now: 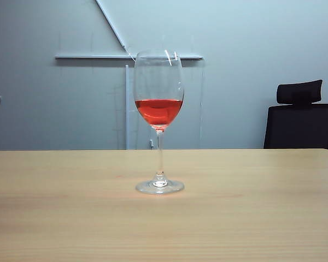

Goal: Gently pick up the goblet, rotate it counterclockwise for two full turns (viewing from above), and then place it back on the table.

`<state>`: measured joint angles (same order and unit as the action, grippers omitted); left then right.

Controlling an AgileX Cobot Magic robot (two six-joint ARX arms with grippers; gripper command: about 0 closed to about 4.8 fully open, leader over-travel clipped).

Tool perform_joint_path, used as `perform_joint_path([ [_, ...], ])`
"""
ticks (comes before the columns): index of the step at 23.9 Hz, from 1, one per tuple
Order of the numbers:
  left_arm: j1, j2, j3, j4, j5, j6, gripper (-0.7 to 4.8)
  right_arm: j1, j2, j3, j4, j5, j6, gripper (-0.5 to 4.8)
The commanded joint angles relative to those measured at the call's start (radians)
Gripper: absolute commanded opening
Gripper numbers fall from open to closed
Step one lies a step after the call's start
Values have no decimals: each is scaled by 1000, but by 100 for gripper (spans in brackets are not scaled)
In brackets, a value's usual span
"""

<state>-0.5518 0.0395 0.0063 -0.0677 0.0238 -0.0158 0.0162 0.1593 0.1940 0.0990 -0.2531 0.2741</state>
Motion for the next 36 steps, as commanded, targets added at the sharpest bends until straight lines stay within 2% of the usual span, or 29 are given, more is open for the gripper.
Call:
perform_joint_path([
  [1, -39, 14, 3, 0, -1, 1, -5, 59, 261, 59, 72, -181, -137, 63],
  [2, -45, 14, 3, 1, -1, 1, -5, 85, 324, 65, 113, -193, -164, 122],
  [4, -57, 14, 3, 1, -1, 1, -5, 139, 446, 72, 203, -193, -221, 201],
  [5, -60, 14, 3, 1, -1, 1, -5, 192, 555, 72, 301, -193, -258, 258],
  [6, -60, 14, 3, 1, -1, 1, -5, 248, 669, 72, 402, -192, -280, 289],
  [11, -60, 14, 3, 1, -1, 1, -5, 357, 1016, 77, 714, -192, -331, 289],
  [13, -60, 14, 3, 1, -1, 1, -5, 379, 1137, 92, 813, -194, -331, 289],
  [14, -60, 14, 3, 1, -1, 1, -5, 394, 1265, 121, 912, -197, -330, 289],
  [17, -60, 14, 3, 1, -1, 1, -5, 404, 1416, 169, 1023, -229, -328, 288],
  [24, -60, 14, 3, 1, -1, 1, -5, 409, 1609, 287, 1046, -316, -323, 288],
  [36, -60, 14, 3, 1, -1, 1, -5, 469, 1715, 389, 1064, -299, -323, 288],
])
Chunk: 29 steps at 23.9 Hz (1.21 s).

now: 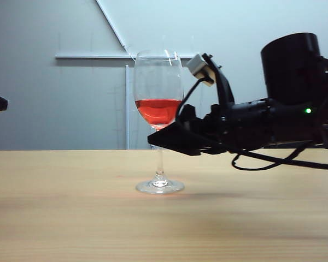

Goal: Gently pick up the goblet, rotate it counterclockwise for two full turns (viewing from above), and then place it back on the table.

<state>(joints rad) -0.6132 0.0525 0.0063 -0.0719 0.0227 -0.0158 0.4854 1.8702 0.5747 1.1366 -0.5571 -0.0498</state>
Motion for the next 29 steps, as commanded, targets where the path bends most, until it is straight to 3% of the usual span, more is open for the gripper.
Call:
perform_joint_path([
  [1, 2, 1, 3, 5, 0, 1, -5, 0, 10, 11, 27, 6, 2, 288],
  [4, 2, 1, 3, 5, 0, 1, -5, 0, 15, 24, 31, 46, 28, 288],
  [29, 2, 1, 3, 5, 0, 1, -5, 0, 16, 54, 50, 40, 71, 288],
])
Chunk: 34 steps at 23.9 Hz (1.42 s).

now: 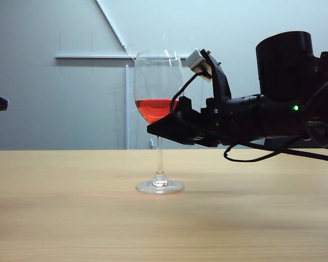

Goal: Gently pick up the goblet, rotate it counterclockwise for two full turns (viewing from above), and then place it back on the table.

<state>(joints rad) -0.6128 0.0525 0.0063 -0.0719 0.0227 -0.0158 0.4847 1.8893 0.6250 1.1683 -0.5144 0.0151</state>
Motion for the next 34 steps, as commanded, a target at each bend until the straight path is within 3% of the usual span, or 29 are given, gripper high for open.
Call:
perform_joint_path([
  [1, 1, 1, 3, 5, 0, 1, -5, 1, 2, 5, 19, -4, 6, 288],
  [11, 1, 1, 3, 5, 0, 1, -5, 16, 83, 28, 112, -39, 19, 287],
  [21, 1, 1, 3, 5, 0, 1, -5, 47, 83, 34, 115, 22, 18, 225],
  [24, 1, 1, 3, 5, 0, 1, -5, 47, 83, 34, 115, 26, 15, 148],
  [27, 1, 1, 3, 5, 0, 1, -5, 47, 83, 34, 115, 26, 14, 143],
  [30, 1, 1, 3, 5, 0, 1, -5, 47, 83, 34, 115, 26, 13, 77],
  [33, 1, 1, 3, 5, 0, 1, -5, 47, 83, 34, 115, 26, 10, 68],
  [34, 1, 1, 3, 5, 0, 1, -5, 47, 83, 34, 116, 26, 10, 40],
])
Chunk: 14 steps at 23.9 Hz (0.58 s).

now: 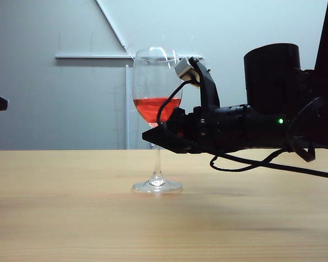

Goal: Gently pick up the goblet, rotate it counterclockwise for two full turns (viewing from above), and then place it back on the table.

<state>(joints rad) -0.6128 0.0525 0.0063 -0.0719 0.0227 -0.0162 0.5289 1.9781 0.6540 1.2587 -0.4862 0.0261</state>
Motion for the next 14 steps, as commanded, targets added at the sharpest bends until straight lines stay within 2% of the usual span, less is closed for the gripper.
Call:
perform_joint_path([
  [1, 1, 1, 3, 5, 0, 1, -5, 3, -6, 5, 25, -2, -1, 40],
  [3, 1, 1, 3, 5, 0, 2, -5, 3, -6, 5, 25, -2, -1, 38],
  [6, 1, 1, 3, 5, 0, 1, -5, 3, -6, 5, 26, -2, -1, -7],
  [14, 1, -3, 3, 4, 0, 2, -5, 3, -6, 5, 54, -9, 10, -8],
])
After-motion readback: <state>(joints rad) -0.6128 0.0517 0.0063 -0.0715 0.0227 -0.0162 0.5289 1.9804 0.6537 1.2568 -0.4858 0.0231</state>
